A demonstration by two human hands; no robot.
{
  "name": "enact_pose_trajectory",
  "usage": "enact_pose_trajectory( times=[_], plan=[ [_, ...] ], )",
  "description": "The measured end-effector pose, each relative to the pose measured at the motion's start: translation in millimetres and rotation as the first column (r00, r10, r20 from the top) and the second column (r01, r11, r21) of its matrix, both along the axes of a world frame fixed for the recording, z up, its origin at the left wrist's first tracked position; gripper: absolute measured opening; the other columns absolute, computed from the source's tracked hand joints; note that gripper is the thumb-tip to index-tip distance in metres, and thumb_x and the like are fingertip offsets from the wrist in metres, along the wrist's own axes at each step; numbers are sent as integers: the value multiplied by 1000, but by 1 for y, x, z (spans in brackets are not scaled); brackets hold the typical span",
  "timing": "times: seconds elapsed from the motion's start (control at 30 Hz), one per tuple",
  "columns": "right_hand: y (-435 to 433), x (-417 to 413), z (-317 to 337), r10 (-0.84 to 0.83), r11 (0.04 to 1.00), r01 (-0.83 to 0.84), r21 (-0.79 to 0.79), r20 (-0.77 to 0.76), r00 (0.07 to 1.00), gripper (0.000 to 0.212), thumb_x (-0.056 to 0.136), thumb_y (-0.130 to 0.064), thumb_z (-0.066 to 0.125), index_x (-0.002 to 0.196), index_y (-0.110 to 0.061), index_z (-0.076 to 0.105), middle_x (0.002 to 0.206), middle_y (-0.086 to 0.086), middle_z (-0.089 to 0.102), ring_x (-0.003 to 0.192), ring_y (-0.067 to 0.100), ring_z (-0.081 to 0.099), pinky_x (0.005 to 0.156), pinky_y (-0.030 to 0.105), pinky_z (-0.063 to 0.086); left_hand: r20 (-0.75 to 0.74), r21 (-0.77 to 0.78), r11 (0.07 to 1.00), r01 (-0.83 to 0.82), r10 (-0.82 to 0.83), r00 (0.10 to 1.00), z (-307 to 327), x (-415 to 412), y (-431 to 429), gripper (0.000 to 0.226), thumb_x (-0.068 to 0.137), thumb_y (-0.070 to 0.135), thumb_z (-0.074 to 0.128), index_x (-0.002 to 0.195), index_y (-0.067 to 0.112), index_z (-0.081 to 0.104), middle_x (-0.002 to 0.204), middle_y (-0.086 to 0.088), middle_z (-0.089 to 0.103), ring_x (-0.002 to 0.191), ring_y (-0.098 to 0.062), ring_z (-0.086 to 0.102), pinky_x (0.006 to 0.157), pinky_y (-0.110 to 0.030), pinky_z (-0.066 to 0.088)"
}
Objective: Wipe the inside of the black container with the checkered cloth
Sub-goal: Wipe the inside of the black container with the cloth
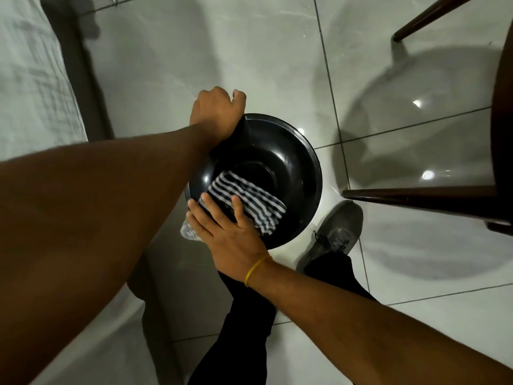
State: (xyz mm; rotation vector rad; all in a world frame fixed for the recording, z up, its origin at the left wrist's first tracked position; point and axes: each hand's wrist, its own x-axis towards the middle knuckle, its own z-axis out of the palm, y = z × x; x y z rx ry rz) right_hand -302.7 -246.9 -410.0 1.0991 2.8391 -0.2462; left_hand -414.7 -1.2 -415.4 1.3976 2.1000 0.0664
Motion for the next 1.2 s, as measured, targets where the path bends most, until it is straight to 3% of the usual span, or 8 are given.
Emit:
enact_pose_trajectory(
  times=[0.1,0.23,0.43,0.63,0.8,1.0,1.13,1.2],
  plan=[
    [35,-33,13,43,998,-40,-54,50,998,73,104,-42,47,171,-17,35,180,10,29,170,33,20,130,72,11,7,-33,994,100,-100,995,-1,-3,2,65,102,52,27,83,2,64,90,-25,67,84,-41,66,86,-48,60],
    [81,-65,24,-16,993,24,-118,64,998,59,105,-39,45,159,-17,54,167,10,50,162,34,36,134,65,19,-13,-57,966,251,-252,968,-3,-6,10,58,103,49,22,70,13,53,74,-11,55,71,-29,55,73,-40,48],
    [104,-80,28,-109,977,121,-176,72,991,48,104,-33,45,145,-20,66,150,8,65,150,34,48,135,60,16,-53,-53,935,350,-353,934,-6,-8,13,56,104,46,23,70,13,53,71,-9,51,74,-34,55,71,-37,40],
    [72,-45,20,116,990,-112,-86,46,992,64,106,-40,43,165,-15,46,175,15,37,166,42,25,132,69,9,-46,-82,913,400,-405,913,-7,-8,13,51,106,44,22,70,18,46,88,-20,56,84,-36,53,78,-40,40],
    [23,15,5,336,941,-338,28,40,941,68,106,-37,43,171,-19,36,184,13,19,171,38,14,132,71,12,-56,-101,897,431,-437,898,-6,-13,14,47,106,36,22,68,16,39,84,-22,52,85,-40,48,75,-41,36],
    [-6,89,-12,396,908,-401,122,65,916,86,98,-31,48,177,-17,16,187,7,6,173,30,9,128,76,-1,-83,-73,898,434,-439,895,-5,-11,13,48,108,30,25,66,11,38,67,-11,42,82,-39,46,74,-43,36],
    [0,119,-18,370,925,-367,96,-9,929,89,98,-33,50,178,-24,10,188,-1,4,173,29,7,129,75,0,-100,-95,882,462,-470,877,-8,-12,11,41,102,34,18,77,10,39,82,-17,47,83,-37,41,73,-41,29],
    [3,129,-18,298,952,-292,88,-60,953,85,105,-45,51,178,-28,11,187,-5,5,173,30,6,129,75,1,-102,-103,884,457,-466,879,-8,-12,10,39,105,31,19,83,10,42,87,-19,49,82,-37,41,73,-41,29]
  ],
)
